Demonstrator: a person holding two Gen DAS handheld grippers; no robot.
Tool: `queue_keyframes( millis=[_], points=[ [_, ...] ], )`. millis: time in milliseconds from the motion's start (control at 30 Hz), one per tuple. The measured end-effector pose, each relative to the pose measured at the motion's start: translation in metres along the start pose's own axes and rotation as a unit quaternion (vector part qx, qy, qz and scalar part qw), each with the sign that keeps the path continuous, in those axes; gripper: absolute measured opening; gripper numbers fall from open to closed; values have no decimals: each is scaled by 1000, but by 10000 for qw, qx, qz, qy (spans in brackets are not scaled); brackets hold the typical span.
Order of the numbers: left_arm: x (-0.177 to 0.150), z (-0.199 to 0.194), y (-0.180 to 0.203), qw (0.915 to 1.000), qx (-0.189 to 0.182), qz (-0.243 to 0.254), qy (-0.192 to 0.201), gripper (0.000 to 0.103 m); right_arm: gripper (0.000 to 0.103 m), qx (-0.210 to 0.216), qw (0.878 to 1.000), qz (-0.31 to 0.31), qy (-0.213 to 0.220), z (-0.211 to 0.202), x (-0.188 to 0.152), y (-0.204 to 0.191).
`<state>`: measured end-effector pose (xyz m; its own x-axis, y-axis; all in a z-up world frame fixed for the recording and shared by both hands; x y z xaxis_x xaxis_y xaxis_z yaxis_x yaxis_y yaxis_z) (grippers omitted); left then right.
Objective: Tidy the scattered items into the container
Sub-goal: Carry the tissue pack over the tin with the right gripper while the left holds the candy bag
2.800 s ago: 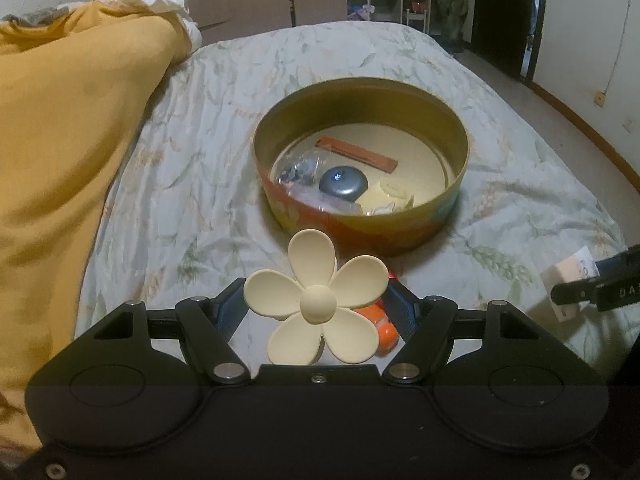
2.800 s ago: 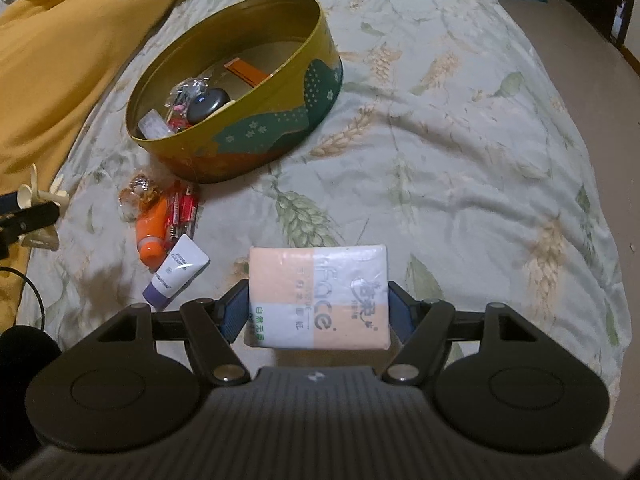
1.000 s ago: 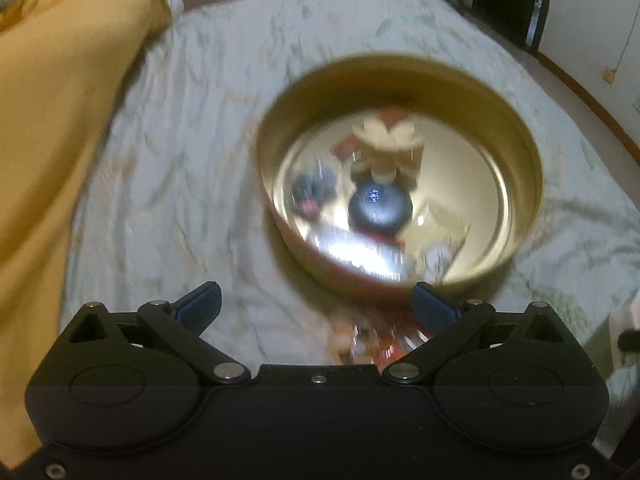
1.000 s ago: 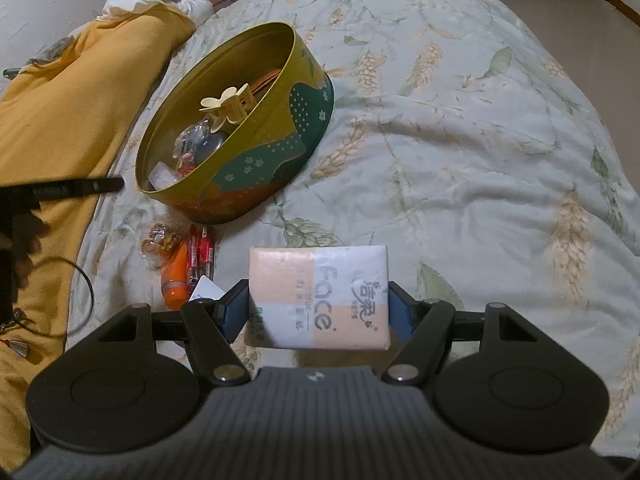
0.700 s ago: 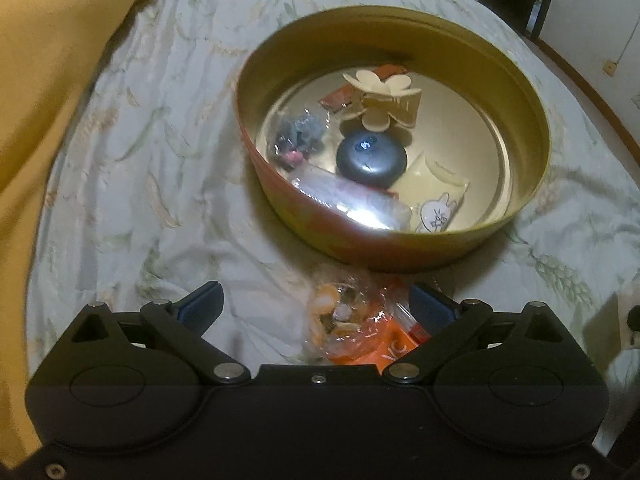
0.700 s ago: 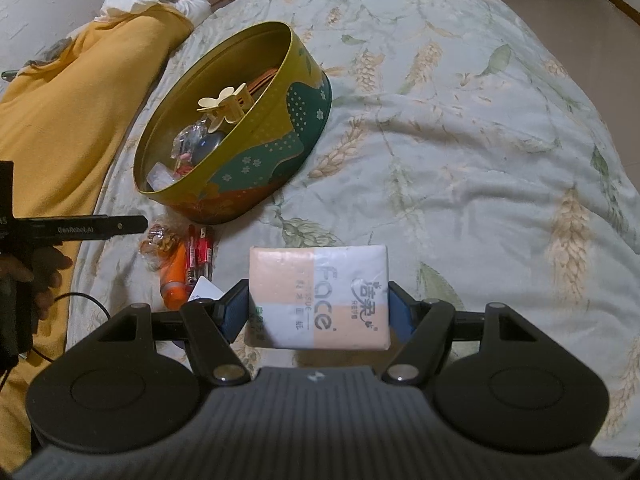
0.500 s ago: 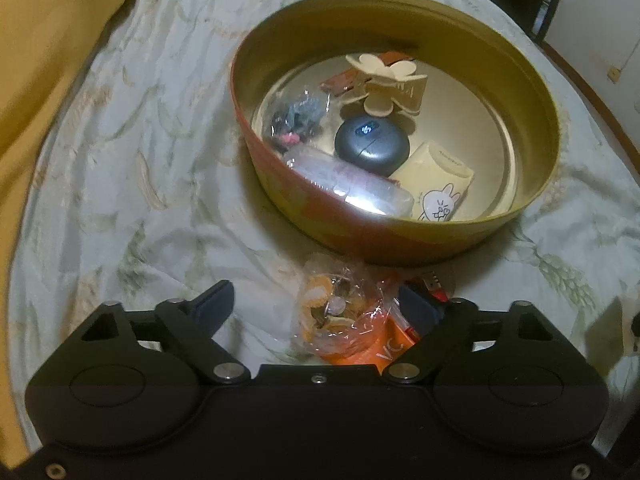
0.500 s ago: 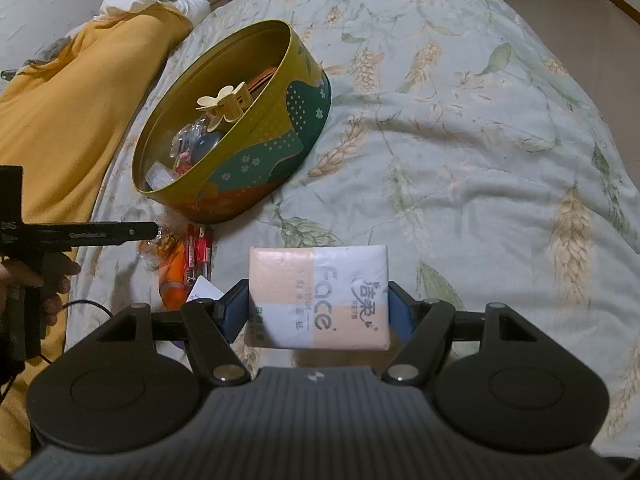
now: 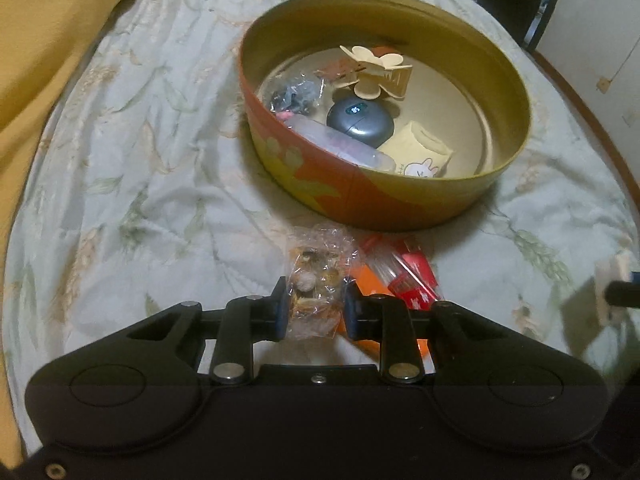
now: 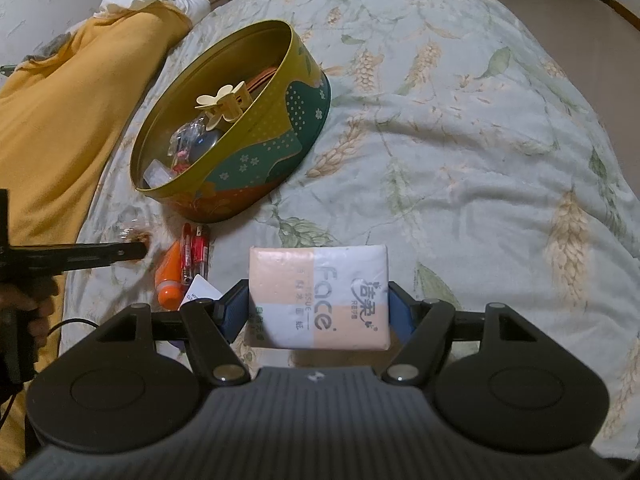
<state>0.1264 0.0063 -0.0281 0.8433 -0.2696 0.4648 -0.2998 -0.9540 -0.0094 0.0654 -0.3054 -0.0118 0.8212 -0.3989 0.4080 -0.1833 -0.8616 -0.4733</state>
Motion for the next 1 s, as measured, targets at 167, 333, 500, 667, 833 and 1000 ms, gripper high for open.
queue_keyframes(
  millis=[167, 333, 500, 667, 833, 1000],
  points=[
    [-13, -14, -3, 9997, 251, -38, -61, 24, 71, -25, 10000, -30, 16, -1, -1, -1],
    [-30, -24, -6, 9992, 339, -202, -44, 24, 71, -110, 9999, -112, 33, -2, -2, -4],
    [-42, -30, -5, 9991, 348, -255, -3, 24, 71, -323, 9991, -270, -28, 1, -3, -10],
    [-50, -34, -3, 9987, 348, -374, 92, 24, 71, -534, 9963, -664, -116, 4, -7, -22],
    [-60, -36, 2, 9981, 282, -516, 172, 24, 71, -641, 9935, -925, -148, 3, -7, -35],
    [-69, -35, 4, 9975, 213, -637, 198, 24, 71, -731, 9925, -971, -115, 0, -1, -42]
  ],
)
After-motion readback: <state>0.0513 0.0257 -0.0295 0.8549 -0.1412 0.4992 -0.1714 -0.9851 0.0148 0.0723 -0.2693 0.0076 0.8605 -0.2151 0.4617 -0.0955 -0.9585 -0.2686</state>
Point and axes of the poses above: each gripper's, at about its wrist camera, not at the fingertips, and z roughly the way its jaws point, y to its right, x to its top, the point moved 1 cm from there along z, roughly the way its jaws point, and after that the axes turned 9 degrees about z, right-handed, at the moved point
